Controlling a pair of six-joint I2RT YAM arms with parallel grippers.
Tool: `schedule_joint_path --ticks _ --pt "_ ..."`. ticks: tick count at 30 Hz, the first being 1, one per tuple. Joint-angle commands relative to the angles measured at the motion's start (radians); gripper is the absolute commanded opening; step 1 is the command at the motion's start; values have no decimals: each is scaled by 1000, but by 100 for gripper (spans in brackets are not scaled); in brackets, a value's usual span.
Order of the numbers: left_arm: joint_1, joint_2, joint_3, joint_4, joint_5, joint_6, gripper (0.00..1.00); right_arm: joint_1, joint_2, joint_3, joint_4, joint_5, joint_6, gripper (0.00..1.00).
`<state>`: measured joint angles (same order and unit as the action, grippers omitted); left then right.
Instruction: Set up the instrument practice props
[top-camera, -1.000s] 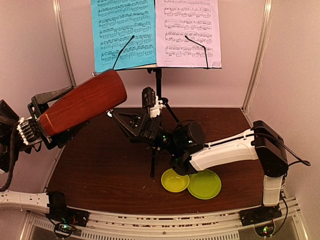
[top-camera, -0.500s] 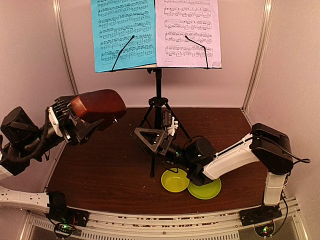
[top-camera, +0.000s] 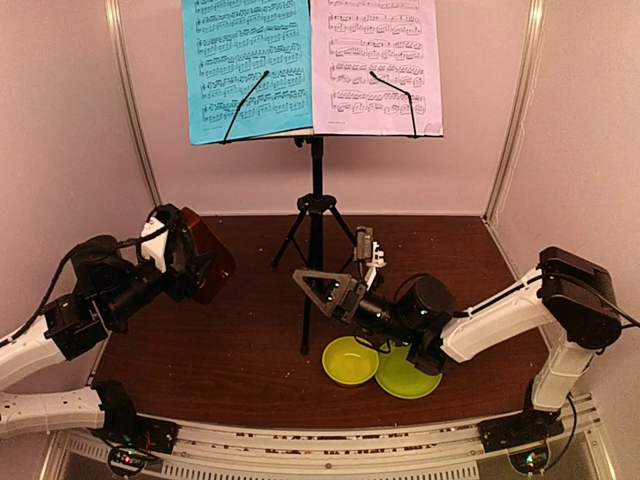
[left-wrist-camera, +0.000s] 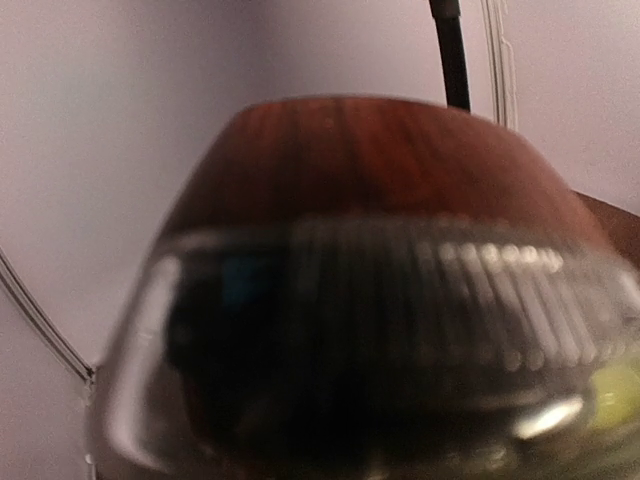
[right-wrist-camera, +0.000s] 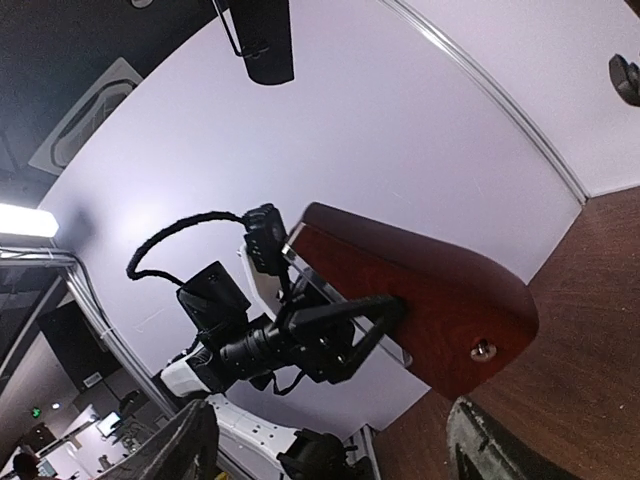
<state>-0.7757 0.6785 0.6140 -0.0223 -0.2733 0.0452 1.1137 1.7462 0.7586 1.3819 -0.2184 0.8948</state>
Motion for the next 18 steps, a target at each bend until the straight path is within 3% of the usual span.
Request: schedule_joint_path --ticks 1,5,14,18 --pt "34 79 -25 206 144 -151 0 -3 -92 4 -206 46 -208 79" --pt "92 158 -70 326 251 -203 0 -3 -152 32 -377 81 -327 81" --pt "134 366 -116 601 362 -249 0 -10 -198 88 -558 81 -448 86" --pt "138 470 -90 636 397 -252 1 -11 -206 128 -651 90 -487 87"
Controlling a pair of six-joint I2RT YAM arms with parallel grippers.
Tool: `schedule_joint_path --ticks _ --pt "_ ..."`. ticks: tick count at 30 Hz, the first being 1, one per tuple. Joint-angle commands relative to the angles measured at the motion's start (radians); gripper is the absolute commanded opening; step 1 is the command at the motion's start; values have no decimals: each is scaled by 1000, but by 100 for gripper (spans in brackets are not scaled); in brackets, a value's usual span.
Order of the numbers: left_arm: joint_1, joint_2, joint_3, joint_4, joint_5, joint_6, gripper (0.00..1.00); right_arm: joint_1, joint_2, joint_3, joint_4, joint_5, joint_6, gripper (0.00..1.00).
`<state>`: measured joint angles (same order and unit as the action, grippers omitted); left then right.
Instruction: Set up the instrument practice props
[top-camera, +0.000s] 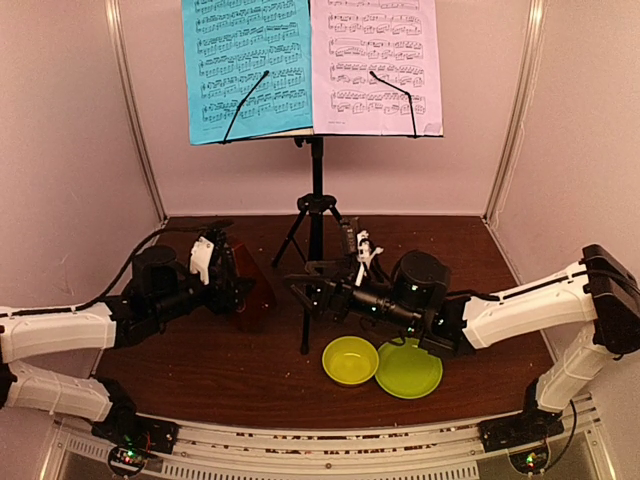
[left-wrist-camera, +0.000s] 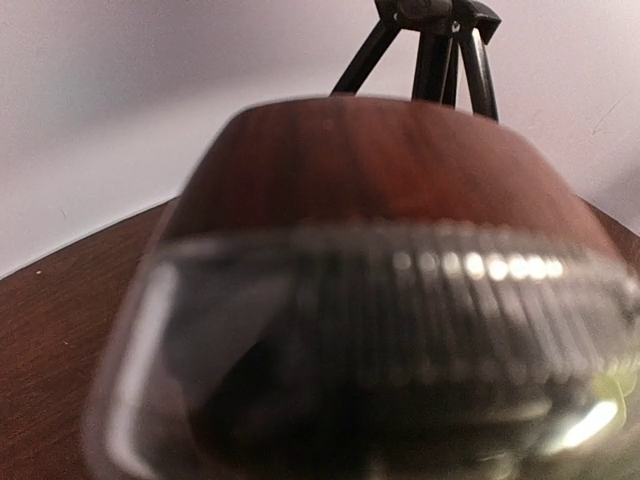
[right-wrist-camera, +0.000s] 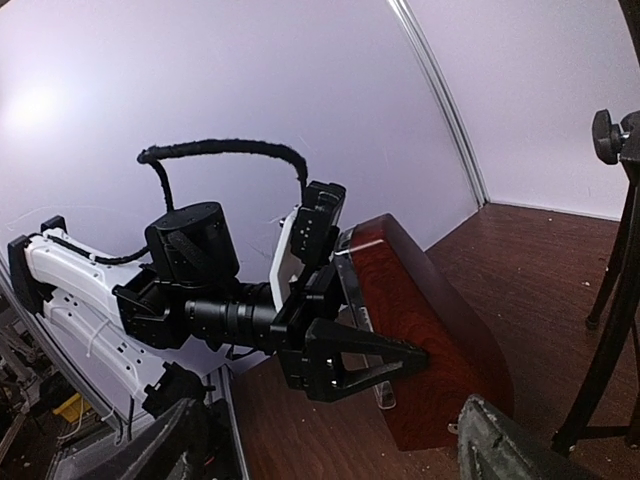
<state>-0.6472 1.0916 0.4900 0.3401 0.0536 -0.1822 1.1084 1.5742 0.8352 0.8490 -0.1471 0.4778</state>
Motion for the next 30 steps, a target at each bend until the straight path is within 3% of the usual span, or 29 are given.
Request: schedule_joint_path --ticks 1,14,16,23,30 --pt "9 78 37 283 76 -23 1 -7 -35 59 -141 26 -80 88" --pt "9 247 42 384 133 35 9 -29 -27 117 -261 60 -109 90" --pt "9 259 38 402 150 42 15 -31 -21 131 -279 64 -110 90" --pt "7 277 49 369 195 86 52 -38 -3 163 -300 78 -110 92" --pt "7 291 37 384 223 94 68 -42 11 179 -303 82 -112 95"
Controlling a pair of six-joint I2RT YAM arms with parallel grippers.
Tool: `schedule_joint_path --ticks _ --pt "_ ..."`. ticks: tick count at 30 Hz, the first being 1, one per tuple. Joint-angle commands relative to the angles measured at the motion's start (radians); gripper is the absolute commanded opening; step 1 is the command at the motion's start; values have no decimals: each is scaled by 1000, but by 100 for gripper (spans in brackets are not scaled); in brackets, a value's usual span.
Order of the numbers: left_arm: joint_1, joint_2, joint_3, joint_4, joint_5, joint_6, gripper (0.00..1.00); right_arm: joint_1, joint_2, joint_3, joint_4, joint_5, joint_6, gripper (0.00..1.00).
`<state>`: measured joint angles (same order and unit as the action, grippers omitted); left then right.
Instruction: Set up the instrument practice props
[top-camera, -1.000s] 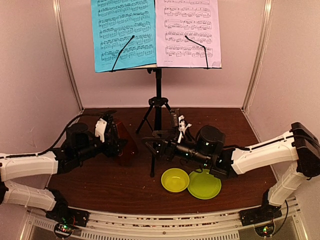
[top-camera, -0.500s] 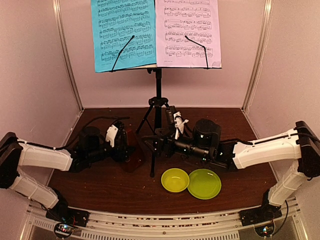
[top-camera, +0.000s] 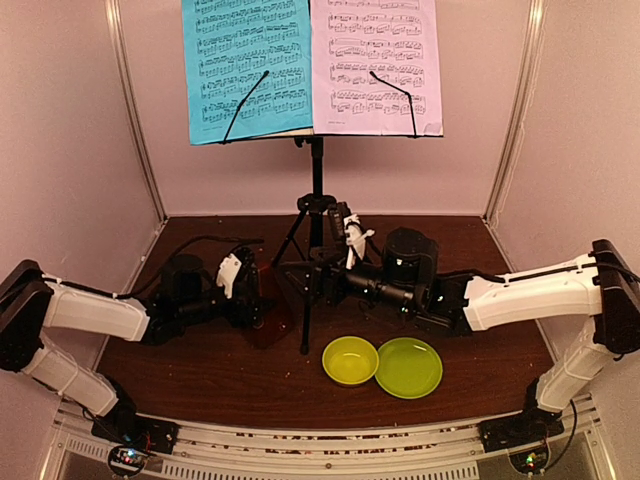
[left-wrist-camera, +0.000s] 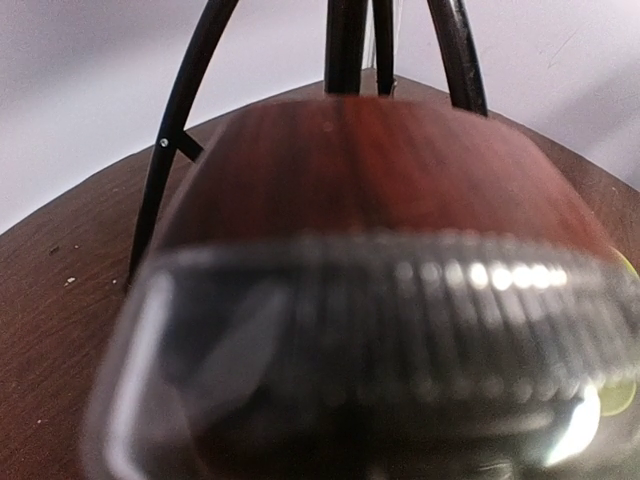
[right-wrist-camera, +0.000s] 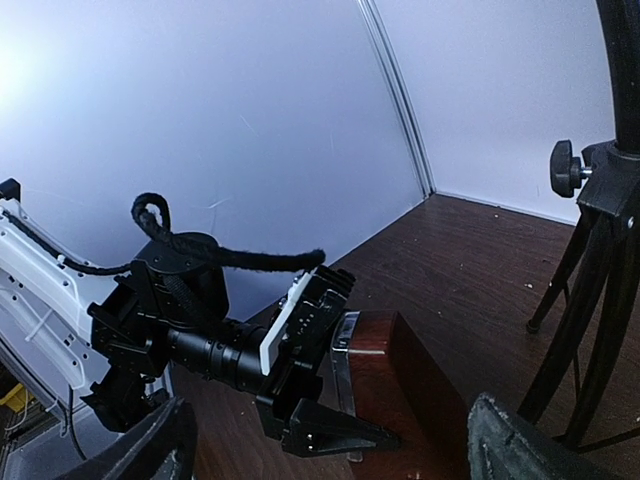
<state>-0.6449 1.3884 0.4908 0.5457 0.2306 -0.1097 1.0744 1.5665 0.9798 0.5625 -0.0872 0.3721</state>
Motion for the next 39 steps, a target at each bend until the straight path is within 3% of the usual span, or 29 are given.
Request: schedule_joint_path --ticks 1,4,9,13,18,25,39 --pt "4 -7 32 182 55 21 74 -8 21 37 -20 23 -8 95" --pt "5 -13 21 189 67 20 88 -7 28 48 -27 26 -10 95" --pt "5 -53 -20 217 66 9 90 -8 40 59 -33 34 -6 96" --pt "7 -151 -81 234 39 14 87 -7 61 102 -78 48 -11 95" --pt "12 -239 -149 228 123 89 83 -7 110 191 -170 69 -10 91" --pt "87 -193 -155 290 228 42 69 2 182 287 -263 85 -10 88" --pt "96 -180 -177 365 258 -5 54 4 309 430 -345 99 -24 85"
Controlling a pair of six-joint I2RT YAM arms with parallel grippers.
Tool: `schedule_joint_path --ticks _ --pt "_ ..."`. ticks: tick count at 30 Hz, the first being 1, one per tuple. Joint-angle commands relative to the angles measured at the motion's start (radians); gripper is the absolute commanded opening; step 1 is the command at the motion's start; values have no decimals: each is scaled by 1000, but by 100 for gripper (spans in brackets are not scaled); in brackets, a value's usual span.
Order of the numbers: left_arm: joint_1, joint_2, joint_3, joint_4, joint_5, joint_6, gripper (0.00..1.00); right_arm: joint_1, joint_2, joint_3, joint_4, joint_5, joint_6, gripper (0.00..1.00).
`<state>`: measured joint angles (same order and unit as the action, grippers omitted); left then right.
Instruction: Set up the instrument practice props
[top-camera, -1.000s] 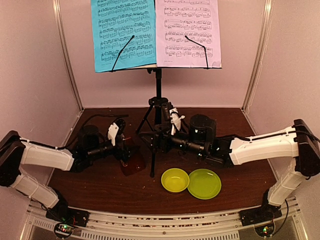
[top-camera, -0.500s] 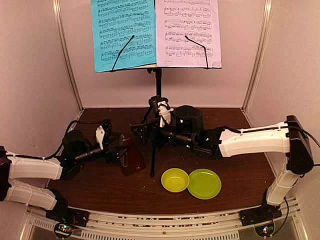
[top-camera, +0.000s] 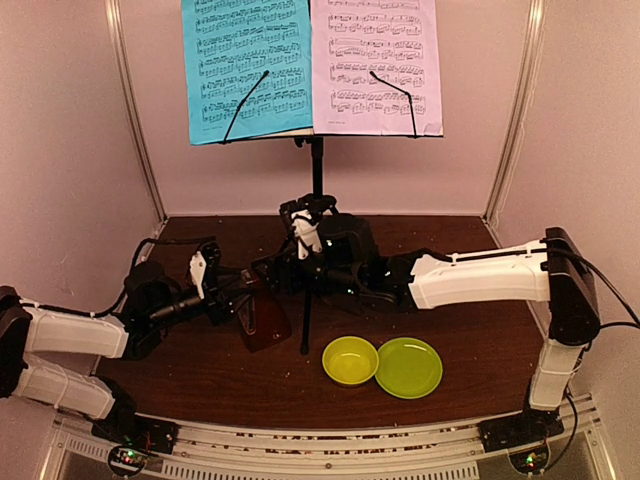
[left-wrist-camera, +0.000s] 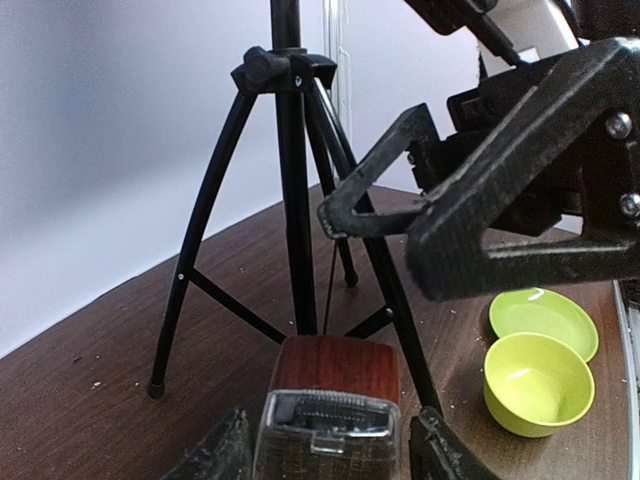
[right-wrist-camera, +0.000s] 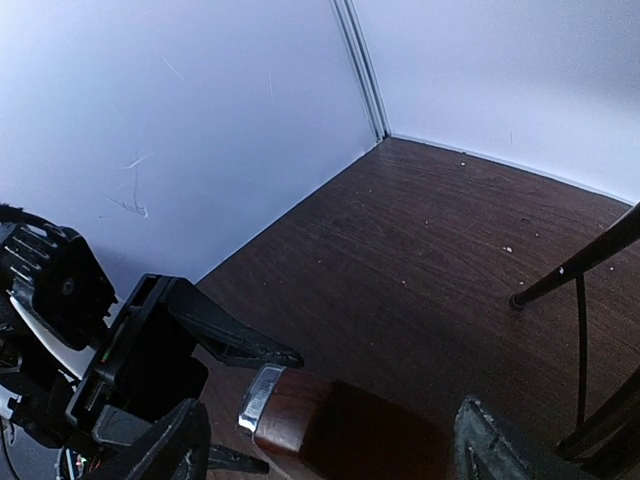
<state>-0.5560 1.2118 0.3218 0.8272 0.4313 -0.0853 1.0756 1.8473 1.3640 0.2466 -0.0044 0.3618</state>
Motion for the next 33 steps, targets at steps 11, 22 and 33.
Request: schedule_joint_path --ticks 11,22,33 --pt "36 38 -15 159 101 -77 41 4 74 63 -51 30 -21 84" --pt "38 33 -68 235 114 -83 29 2 98 54 -65 55 -31 83" --pt "72 160 -112 527 196 -185 17 -7 105 9 -72 88 -13 80"
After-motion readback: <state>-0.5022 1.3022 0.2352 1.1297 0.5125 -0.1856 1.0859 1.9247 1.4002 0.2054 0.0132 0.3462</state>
